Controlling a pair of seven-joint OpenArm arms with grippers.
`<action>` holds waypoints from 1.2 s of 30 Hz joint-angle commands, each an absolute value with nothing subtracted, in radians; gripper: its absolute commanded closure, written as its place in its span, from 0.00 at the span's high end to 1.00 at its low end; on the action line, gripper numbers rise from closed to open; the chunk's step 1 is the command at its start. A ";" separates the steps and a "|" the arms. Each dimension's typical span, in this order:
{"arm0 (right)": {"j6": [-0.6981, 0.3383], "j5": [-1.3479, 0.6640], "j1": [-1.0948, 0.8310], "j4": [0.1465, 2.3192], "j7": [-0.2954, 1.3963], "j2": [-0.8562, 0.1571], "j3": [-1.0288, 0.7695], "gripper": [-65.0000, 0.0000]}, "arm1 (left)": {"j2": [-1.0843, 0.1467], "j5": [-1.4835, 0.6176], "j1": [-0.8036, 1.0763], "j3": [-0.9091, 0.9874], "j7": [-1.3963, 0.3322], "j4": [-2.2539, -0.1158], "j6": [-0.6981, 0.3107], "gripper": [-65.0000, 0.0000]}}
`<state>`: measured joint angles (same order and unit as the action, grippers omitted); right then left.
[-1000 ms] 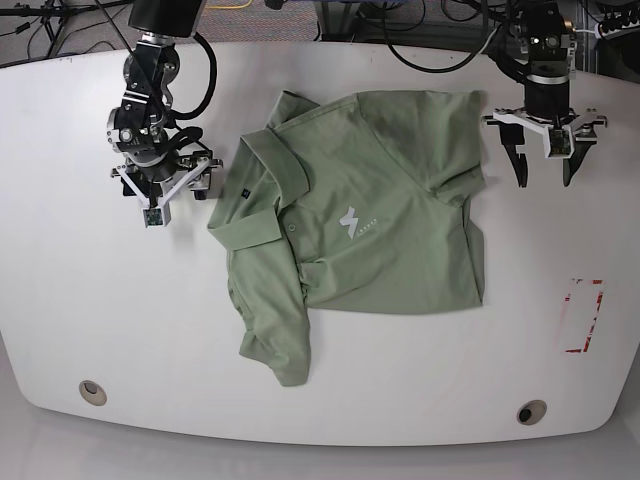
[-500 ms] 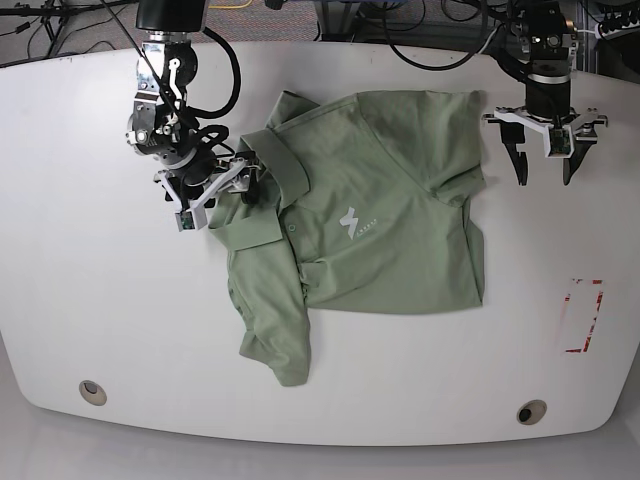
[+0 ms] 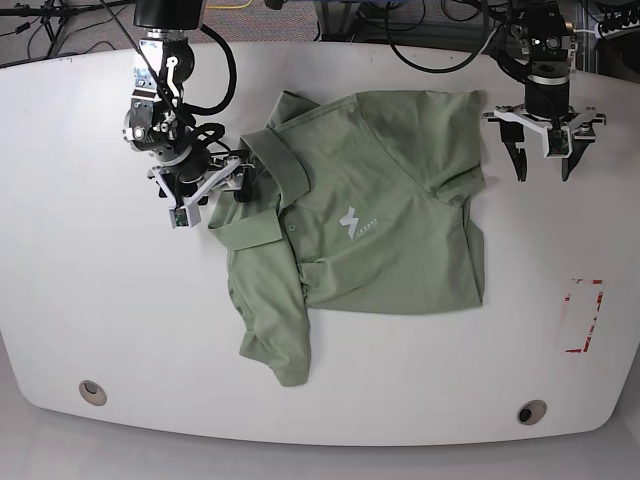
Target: Fold the T-shirt properly
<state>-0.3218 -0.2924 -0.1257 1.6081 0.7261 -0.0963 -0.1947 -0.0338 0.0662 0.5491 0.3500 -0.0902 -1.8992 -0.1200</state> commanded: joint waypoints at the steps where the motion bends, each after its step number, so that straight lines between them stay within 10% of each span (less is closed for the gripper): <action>1: -0.321 -0.294 -0.119 1.620 0.730 -0.101 -0.194 0.70 | -0.039 0.062 0.552 0.354 -0.067 -1.920 -0.114 0.59; 36: -0.325 -0.288 -0.018 1.518 0.723 -0.048 -0.196 0.70 | -0.073 0.064 0.550 0.352 -0.067 -1.922 -0.114 0.59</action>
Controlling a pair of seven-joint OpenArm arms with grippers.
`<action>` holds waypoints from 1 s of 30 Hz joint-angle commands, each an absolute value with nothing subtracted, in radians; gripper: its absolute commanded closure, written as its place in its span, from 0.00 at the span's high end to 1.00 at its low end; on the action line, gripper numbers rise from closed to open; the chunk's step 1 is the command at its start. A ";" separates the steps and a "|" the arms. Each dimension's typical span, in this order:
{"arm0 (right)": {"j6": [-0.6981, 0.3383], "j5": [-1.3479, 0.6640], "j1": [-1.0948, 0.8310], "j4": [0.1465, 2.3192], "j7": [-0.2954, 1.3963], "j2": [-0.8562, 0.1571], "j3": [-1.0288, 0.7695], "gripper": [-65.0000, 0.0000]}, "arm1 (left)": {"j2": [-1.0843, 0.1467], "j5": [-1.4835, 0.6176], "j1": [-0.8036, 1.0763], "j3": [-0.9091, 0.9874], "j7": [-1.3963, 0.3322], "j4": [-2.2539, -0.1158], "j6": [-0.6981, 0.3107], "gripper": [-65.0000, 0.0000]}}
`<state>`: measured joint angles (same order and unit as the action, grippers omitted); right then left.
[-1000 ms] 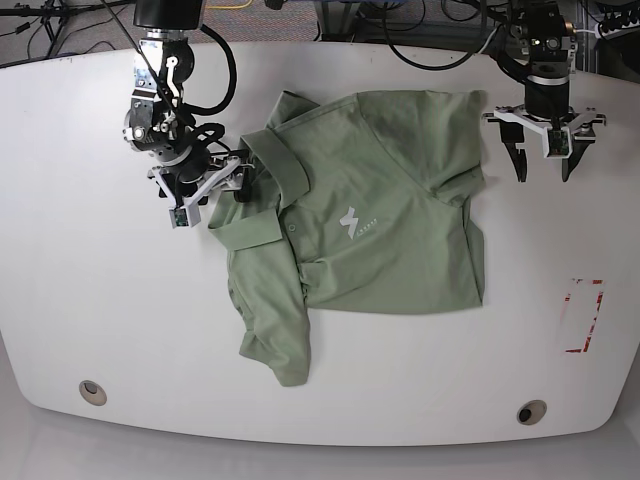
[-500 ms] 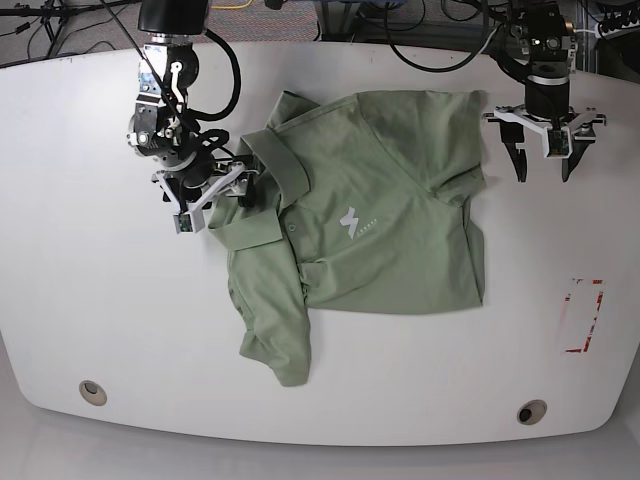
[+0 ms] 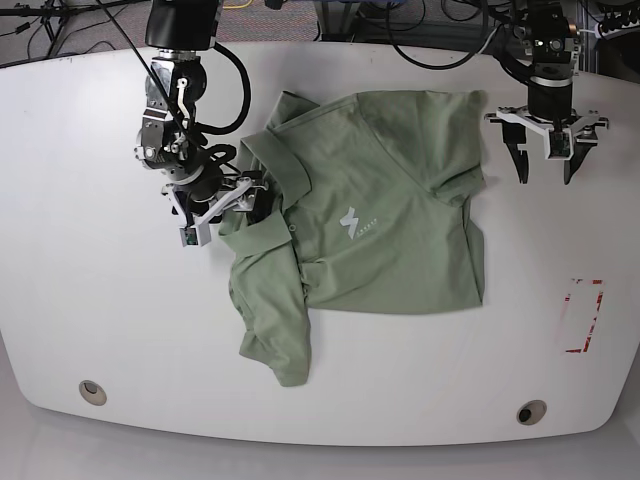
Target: Fold the T-shirt properly
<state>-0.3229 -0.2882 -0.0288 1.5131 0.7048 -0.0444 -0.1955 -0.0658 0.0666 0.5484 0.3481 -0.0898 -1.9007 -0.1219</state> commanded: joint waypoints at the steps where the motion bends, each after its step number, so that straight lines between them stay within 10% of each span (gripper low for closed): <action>1: -0.325 -0.288 -0.015 1.518 0.727 -0.050 -0.197 0.70 | -0.073 0.062 0.550 0.352 -0.067 -1.922 -0.114 0.59; 30: -0.328 -0.295 0.058 1.547 0.765 -0.094 -0.308 0.70 | -0.073 0.064 0.547 0.348 -0.067 -1.920 -0.114 0.59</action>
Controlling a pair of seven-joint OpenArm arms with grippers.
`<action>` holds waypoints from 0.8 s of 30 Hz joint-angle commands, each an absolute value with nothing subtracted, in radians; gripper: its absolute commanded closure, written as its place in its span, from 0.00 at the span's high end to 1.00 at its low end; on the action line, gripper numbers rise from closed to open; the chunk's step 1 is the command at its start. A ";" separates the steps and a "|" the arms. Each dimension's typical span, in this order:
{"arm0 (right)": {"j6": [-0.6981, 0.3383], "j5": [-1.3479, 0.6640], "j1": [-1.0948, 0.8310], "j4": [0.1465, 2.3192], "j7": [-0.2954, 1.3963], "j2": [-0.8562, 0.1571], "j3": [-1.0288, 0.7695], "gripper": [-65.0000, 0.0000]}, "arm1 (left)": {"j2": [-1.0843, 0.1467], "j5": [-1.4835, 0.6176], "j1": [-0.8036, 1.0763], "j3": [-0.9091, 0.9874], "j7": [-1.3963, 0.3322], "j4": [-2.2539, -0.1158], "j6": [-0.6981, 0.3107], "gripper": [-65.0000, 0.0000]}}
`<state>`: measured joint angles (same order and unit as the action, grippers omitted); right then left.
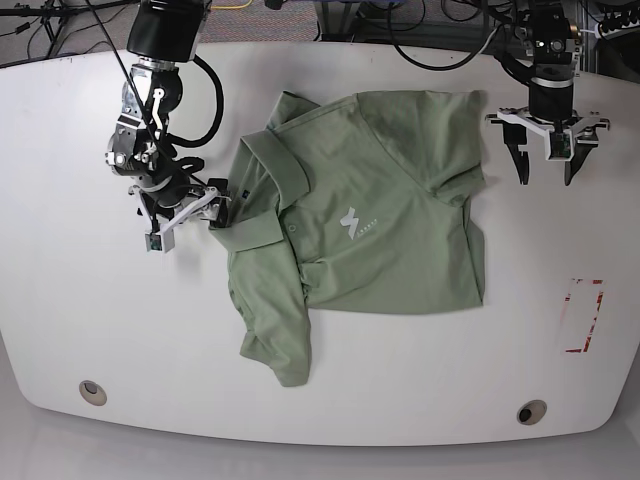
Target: Fold the T-shirt properly
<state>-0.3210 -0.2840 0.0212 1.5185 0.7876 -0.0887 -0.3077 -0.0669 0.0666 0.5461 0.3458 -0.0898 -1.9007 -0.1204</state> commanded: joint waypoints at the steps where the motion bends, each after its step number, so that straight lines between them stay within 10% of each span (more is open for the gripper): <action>1: -0.328 -0.295 0.067 1.547 0.766 -0.094 -0.308 0.70 | -0.073 0.064 0.547 0.348 -0.067 -1.920 -0.114 0.59; 24: -0.369 -0.295 0.274 1.317 0.687 -0.099 -0.344 0.70 | -0.074 0.064 0.535 0.348 -0.084 -1.919 -0.114 0.59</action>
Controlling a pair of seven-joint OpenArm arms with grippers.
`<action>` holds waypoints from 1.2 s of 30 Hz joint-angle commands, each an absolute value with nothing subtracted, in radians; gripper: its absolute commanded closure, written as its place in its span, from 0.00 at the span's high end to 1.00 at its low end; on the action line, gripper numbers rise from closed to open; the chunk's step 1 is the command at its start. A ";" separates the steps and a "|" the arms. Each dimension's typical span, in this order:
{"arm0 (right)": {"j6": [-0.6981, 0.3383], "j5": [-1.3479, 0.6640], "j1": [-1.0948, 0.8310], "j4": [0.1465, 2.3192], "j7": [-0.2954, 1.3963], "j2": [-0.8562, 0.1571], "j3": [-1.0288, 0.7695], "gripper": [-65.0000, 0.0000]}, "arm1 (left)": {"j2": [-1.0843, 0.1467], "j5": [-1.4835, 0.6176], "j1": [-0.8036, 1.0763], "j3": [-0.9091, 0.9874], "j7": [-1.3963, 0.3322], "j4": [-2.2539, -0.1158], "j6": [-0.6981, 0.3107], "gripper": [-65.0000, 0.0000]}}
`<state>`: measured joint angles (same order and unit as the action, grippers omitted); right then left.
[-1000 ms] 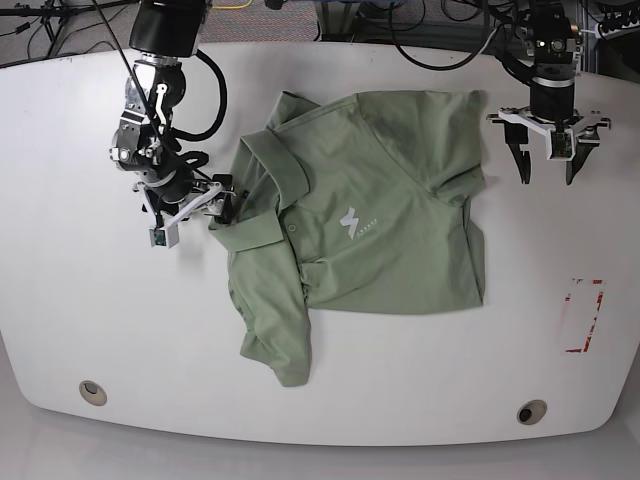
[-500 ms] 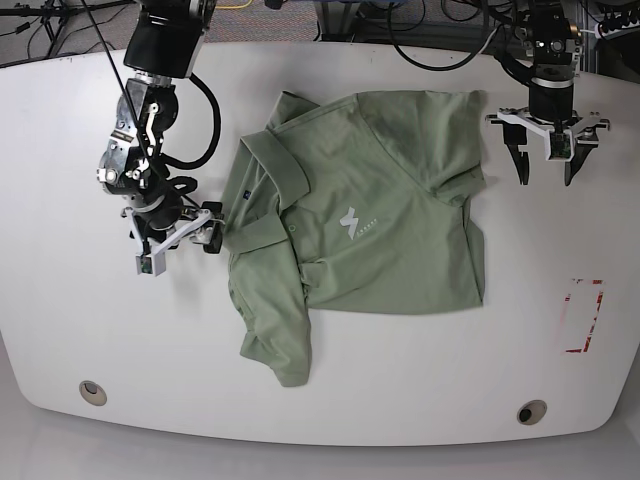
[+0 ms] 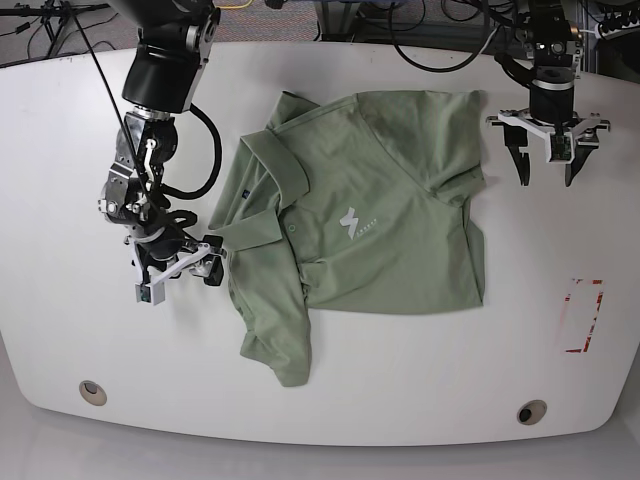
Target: Fold the T-shirt properly
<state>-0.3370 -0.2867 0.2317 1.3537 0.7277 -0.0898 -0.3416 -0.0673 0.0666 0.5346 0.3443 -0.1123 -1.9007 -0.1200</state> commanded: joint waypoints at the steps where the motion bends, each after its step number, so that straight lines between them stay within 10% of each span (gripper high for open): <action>1: -0.374 -0.295 0.283 1.294 0.679 -0.099 -0.344 0.70 | -0.074 0.064 0.535 0.348 -0.084 -1.919 -0.114 0.59; 36: -0.381 -0.289 0.318 1.138 0.611 0.007 -0.341 0.63 | -0.074 0.064 0.535 0.352 -0.084 -1.919 -0.114 0.59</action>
<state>-0.3714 -0.2852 0.2970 1.1248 0.6128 0.0086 -0.3408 -0.0673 0.0666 0.5323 0.3470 -0.1120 -1.9007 -0.1200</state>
